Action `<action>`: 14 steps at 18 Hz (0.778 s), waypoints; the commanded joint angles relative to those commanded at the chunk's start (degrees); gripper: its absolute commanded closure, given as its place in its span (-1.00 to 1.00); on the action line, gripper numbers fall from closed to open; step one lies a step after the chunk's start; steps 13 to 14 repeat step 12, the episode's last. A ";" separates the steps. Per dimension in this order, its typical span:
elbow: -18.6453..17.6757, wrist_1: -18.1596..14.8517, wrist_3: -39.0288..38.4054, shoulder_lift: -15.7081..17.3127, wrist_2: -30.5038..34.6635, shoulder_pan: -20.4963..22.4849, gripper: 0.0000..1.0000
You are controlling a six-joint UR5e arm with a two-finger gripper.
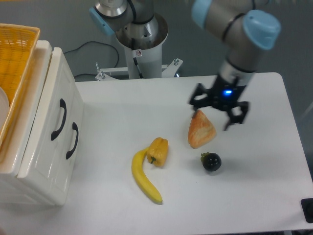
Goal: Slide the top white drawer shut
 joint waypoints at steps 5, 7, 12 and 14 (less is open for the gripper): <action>0.52 6.06 6.96 -5.01 4.88 2.89 -1.00; 2.19 6.42 16.50 -7.47 5.14 4.30 -1.00; 3.69 6.77 24.74 -10.12 5.05 7.38 -1.00; 3.69 6.77 24.74 -10.12 5.05 7.38 -1.00</action>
